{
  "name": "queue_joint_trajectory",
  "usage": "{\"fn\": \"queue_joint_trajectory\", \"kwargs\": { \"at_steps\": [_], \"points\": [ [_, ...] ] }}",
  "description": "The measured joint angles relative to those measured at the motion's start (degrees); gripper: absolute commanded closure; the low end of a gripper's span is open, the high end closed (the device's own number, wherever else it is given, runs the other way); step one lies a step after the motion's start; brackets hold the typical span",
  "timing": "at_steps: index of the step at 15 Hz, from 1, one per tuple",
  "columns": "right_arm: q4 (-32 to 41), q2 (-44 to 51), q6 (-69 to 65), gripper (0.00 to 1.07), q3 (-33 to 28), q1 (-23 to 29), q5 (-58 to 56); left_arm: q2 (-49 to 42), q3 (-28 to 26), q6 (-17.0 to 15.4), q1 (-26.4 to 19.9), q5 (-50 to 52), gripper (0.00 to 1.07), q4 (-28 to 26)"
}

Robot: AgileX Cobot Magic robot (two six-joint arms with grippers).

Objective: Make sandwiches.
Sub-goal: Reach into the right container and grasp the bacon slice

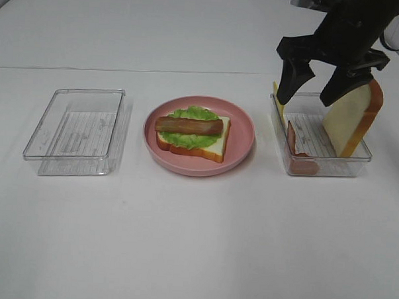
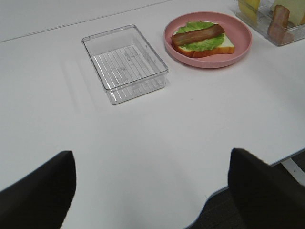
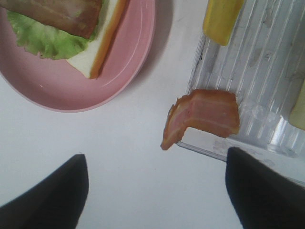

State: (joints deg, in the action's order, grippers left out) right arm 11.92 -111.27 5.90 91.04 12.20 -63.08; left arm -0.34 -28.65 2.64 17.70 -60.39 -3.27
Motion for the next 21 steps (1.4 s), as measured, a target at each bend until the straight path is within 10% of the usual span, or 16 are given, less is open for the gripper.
{"fn": "queue_joint_trajectory", "kwargs": {
  "at_steps": [21],
  "points": [
    [-1.1, -12.5, -1.1, 0.63, 2.4, 0.0, 2.1, 0.0, 0.0, 0.0, 0.0, 0.0, 0.24, 0.0]
  ]
}}
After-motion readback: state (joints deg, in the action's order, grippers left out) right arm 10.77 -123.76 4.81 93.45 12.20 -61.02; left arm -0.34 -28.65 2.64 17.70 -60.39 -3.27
